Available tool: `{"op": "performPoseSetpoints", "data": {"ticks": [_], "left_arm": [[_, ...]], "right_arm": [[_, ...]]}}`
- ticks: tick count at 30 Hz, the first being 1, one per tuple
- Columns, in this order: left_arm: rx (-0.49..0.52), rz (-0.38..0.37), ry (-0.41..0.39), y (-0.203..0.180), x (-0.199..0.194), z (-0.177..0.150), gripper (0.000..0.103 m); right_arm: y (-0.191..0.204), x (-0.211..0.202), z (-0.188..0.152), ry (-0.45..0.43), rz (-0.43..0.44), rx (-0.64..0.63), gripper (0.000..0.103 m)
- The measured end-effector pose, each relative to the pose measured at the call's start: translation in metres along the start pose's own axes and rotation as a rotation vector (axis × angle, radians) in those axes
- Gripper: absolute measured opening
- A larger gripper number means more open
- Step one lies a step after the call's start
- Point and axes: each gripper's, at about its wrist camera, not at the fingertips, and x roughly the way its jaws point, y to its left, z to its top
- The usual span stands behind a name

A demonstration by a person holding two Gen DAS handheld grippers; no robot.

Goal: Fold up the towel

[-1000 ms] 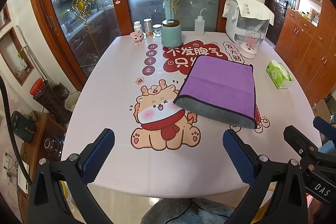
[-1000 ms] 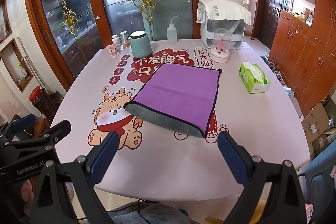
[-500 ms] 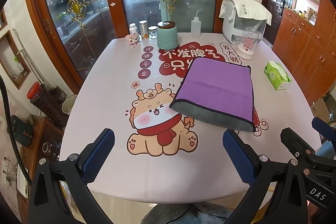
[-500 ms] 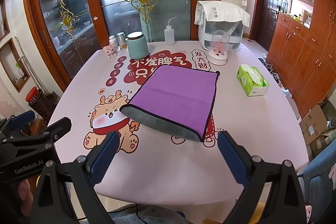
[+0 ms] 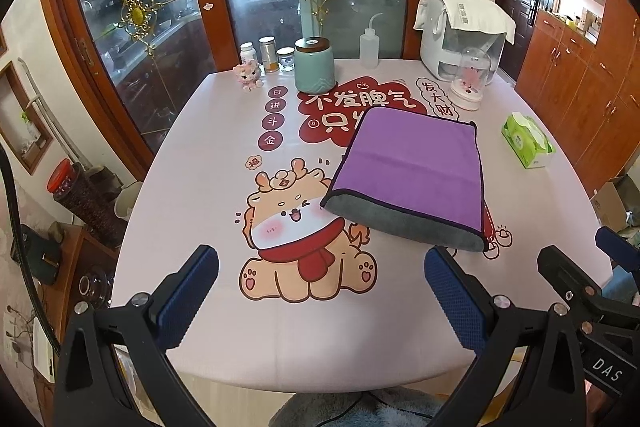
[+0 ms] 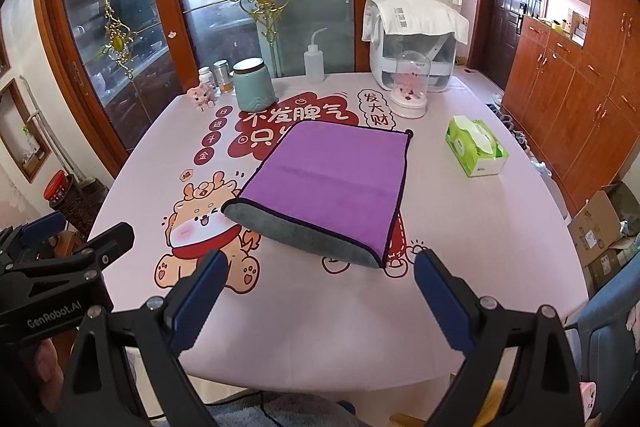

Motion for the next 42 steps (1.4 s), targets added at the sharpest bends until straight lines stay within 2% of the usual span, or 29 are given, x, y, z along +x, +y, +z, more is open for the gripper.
{"op": "performPoseSetpoints", "data": {"ticks": [15,23,31,40,42], "left_arm": [[0.048,-0.024,0.015,0.020,0.027,0.013,0.103],[0.116,-0.058,0.029,0.030,0.058,0.025,0.103],[0.273,-0.096,0.023,0.027,0.110,0.041,0.103],[0.411,-0.170,0.040,0.013,0.177,0.054,0.103],[0.432,-0.211,0.055,0.011,0.189,0.054,0.103]], "right_arm": [[0.008,0.021,-0.001,0.029,-0.036,0.058,0.092],[0.013,0.042,0.001,0.050,-0.099,0.113,0.088],[0.004,0.071,-0.003,0.056,-0.177,0.156,0.086],[-0.028,0.111,-0.015,0.098,-0.146,0.183,0.079],[-0.034,0.122,-0.017,0.110,-0.125,0.169,0.076]]}}
